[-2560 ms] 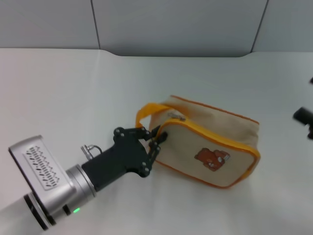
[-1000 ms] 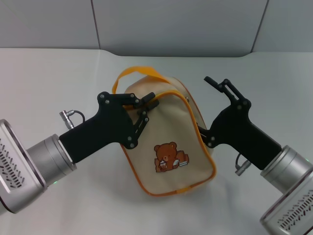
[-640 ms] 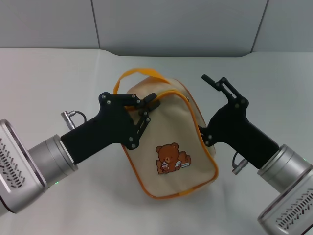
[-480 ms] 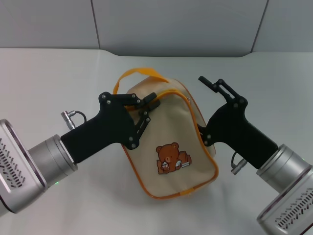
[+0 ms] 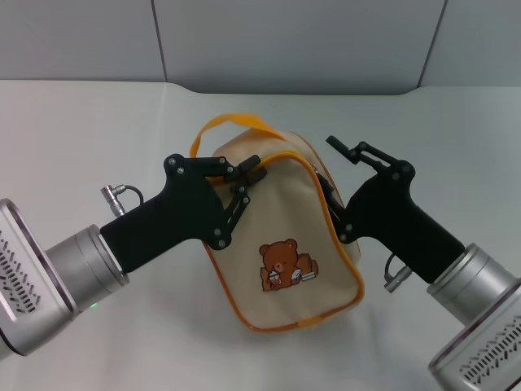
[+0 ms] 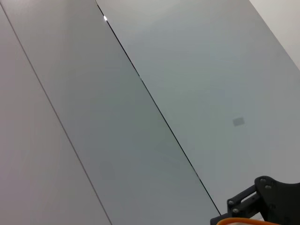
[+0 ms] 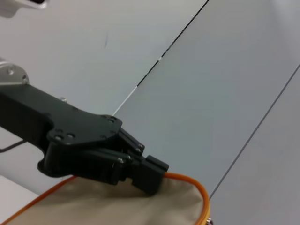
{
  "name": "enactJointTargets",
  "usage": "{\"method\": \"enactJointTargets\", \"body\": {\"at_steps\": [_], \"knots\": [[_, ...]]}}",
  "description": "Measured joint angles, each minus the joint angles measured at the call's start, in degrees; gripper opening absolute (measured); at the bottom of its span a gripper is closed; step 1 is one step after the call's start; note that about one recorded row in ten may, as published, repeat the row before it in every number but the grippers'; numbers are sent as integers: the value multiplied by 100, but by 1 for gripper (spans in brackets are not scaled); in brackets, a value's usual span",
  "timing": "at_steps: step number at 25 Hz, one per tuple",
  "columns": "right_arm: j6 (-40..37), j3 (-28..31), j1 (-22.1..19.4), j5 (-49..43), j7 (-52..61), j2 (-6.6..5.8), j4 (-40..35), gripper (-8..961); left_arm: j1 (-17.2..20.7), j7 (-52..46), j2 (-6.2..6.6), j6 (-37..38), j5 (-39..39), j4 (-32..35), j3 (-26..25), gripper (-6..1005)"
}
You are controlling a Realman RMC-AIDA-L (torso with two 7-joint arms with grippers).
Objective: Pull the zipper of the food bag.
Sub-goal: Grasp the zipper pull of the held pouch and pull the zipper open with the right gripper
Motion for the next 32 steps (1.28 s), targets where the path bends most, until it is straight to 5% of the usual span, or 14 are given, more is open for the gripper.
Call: {"method": "enactJointTargets", "body": {"at_steps": [23, 28, 32], "knots": [[79, -29, -25, -53, -501, 0, 232, 94, -9, -11, -9, -31, -6, 0, -25, 56], [101, -4, -253, -55, -503, 1, 269, -2, -9, -17, -5, -37, -13, -2, -35, 56], [110, -3, -829, -57, -504, 1, 262, 21, -10, -17, -2, -42, -35, -4, -42, 56]]}}
